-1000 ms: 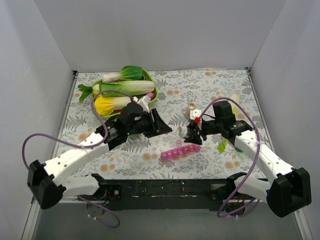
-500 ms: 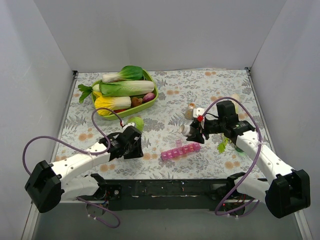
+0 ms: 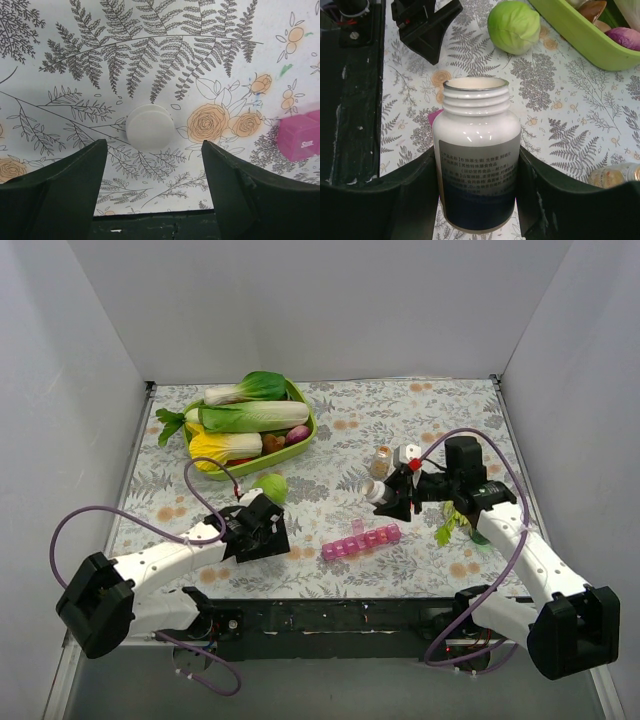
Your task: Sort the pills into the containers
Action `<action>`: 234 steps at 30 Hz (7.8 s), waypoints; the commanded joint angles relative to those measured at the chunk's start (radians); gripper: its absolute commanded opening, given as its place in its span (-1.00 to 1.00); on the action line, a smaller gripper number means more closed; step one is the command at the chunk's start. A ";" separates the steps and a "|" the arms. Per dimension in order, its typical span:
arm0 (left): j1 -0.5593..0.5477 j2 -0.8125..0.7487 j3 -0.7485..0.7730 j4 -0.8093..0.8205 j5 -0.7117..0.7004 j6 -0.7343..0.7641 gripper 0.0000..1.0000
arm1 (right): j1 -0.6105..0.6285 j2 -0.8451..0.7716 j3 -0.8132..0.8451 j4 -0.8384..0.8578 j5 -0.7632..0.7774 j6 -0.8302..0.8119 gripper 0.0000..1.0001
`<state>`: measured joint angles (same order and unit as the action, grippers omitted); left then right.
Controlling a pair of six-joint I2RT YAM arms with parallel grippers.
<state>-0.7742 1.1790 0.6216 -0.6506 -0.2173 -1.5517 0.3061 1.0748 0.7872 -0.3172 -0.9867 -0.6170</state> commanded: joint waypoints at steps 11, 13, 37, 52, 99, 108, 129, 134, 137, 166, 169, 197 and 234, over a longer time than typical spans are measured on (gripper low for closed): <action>0.007 -0.173 0.156 -0.024 0.072 0.153 0.79 | -0.257 0.141 0.578 0.570 0.198 0.989 -0.97; 0.007 -0.188 0.177 -0.032 0.062 0.160 0.79 | -0.272 0.151 0.575 0.849 0.110 1.261 -0.97; 0.009 -0.441 0.080 0.311 0.375 0.636 0.96 | -0.099 -0.029 0.301 -0.118 -0.012 -0.033 -0.97; 0.009 -0.433 -0.114 0.522 0.498 0.915 0.96 | 0.014 0.022 0.011 -0.362 0.035 -0.543 -0.97; 0.010 -0.739 -0.272 0.614 0.199 1.056 0.96 | 0.364 0.298 0.087 -0.371 0.781 -0.386 -0.97; 0.010 -0.739 -0.272 0.612 0.205 1.059 0.96 | 0.390 0.309 0.101 -0.385 0.826 -0.375 -0.97; 0.010 -0.740 -0.273 0.612 0.216 1.059 0.96 | 0.458 0.338 0.130 -0.415 0.936 -0.357 -0.97; 0.010 -0.739 -0.273 0.612 0.216 1.058 0.96 | 0.475 0.344 0.139 -0.425 0.954 -0.352 -0.97; 0.010 -0.740 -0.275 0.612 0.216 1.059 0.96 | 0.485 0.350 0.139 -0.428 0.970 -0.349 -0.97; 0.010 -0.745 -0.278 0.612 0.248 1.067 0.96 | 0.567 0.396 0.196 -0.482 1.088 -0.323 -0.97; 0.010 -0.746 -0.276 0.612 0.248 1.067 0.96 | 0.576 0.404 0.202 -0.487 1.097 -0.323 -0.97; 0.010 -0.748 -0.278 0.614 0.251 1.072 0.96 | 0.617 0.444 0.230 -0.500 1.172 -0.311 -0.97; 0.010 -0.736 -0.281 0.617 0.253 1.073 0.96 | 0.676 0.487 0.268 -0.536 1.254 -0.317 -0.97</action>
<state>-0.7677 0.4431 0.3485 -0.0441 0.0273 -0.4904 0.9699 1.5555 1.0183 -0.8211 0.2413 -0.9302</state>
